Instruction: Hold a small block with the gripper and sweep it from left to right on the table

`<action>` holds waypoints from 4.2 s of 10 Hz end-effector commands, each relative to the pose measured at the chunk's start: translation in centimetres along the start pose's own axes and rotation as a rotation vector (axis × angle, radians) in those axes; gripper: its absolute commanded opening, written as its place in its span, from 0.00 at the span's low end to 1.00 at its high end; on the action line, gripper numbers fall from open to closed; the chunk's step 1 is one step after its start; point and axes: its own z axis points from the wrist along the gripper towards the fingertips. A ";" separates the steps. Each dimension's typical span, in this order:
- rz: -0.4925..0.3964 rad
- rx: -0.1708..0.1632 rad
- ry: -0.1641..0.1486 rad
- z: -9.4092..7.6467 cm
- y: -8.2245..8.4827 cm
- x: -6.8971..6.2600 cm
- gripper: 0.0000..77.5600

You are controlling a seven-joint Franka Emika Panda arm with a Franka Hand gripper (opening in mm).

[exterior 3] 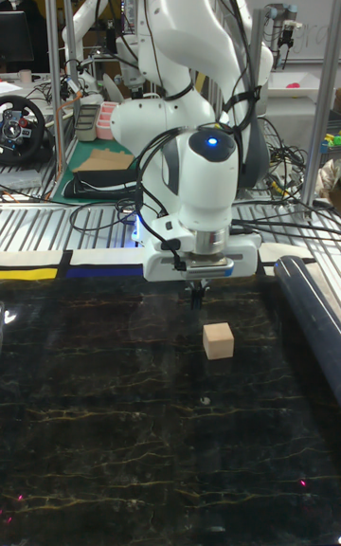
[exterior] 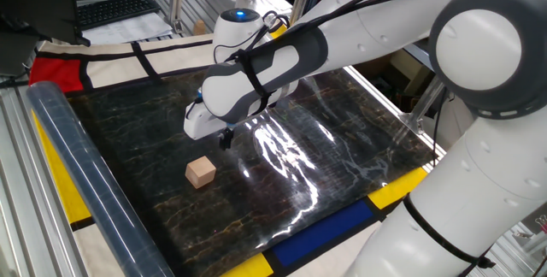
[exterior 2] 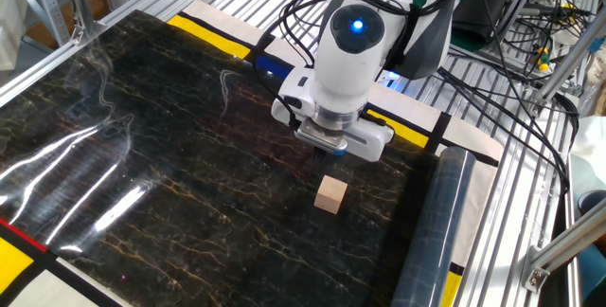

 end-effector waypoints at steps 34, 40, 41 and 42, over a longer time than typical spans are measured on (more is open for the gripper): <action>0.120 -0.064 0.001 -11.6 -20.3 -0.1 0.01; 0.165 -0.051 -0.020 -10.2 -17.7 2.7 0.01; 0.179 -0.049 -0.026 -9.5 -16.7 3.4 0.01; 0.185 -0.045 -0.026 -8.7 -15.9 4.1 0.01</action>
